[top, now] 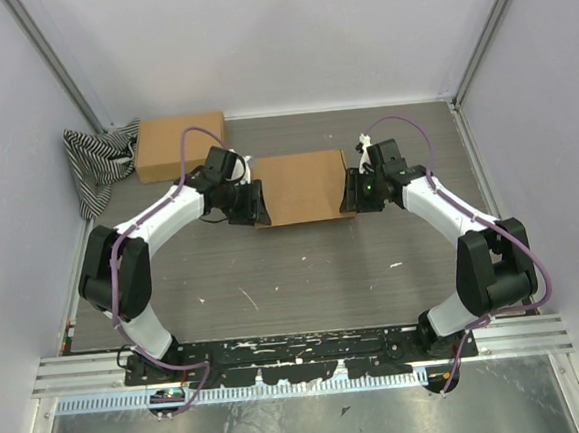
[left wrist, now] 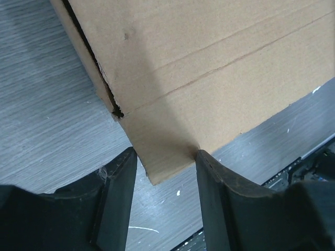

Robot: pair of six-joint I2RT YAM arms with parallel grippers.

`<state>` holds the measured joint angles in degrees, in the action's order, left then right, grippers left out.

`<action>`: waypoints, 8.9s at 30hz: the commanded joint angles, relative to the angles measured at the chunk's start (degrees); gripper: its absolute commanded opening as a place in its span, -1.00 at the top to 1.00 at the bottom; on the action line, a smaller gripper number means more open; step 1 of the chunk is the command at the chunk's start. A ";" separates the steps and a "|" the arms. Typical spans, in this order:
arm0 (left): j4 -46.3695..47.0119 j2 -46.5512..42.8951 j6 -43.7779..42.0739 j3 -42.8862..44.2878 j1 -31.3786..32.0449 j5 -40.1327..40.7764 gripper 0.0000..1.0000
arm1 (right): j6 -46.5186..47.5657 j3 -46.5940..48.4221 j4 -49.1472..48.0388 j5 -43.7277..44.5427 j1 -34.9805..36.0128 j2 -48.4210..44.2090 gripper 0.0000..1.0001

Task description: Fold the paper box

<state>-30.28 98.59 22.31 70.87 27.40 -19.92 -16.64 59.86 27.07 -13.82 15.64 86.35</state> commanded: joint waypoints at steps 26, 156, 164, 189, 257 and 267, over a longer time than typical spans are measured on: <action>4.31 2.80 -0.24 -1.76 -2.22 -9.08 -0.03 | 0.59 1.32 -1.00 -0.44 0.45 0.62 0.09; 16.73 -1.72 0.23 -8.27 -0.53 11.93 0.07 | -1.33 -0.64 -10.75 12.81 0.49 5.30 0.31; 17.96 -8.14 4.62 -1.23 -0.15 8.27 -0.02 | -3.03 -2.53 -7.59 11.95 3.02 -3.67 0.51; 17.85 35.45 6.67 35.34 3.62 0.64 0.11 | -14.12 2.15 -25.59 25.33 14.24 19.60 0.98; 2.84 -47.58 3.36 -25.21 3.33 27.59 -0.96 | -8.12 39.97 -22.66 12.34 16.66 45.66 0.83; 3.49 -46.63 3.45 -26.84 3.30 28.98 -0.96 | -2.77 46.00 -27.94 14.37 16.61 49.24 0.79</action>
<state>-27.46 51.68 25.74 44.69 30.89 7.57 -23.77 105.89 3.36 -1.15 32.03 138.30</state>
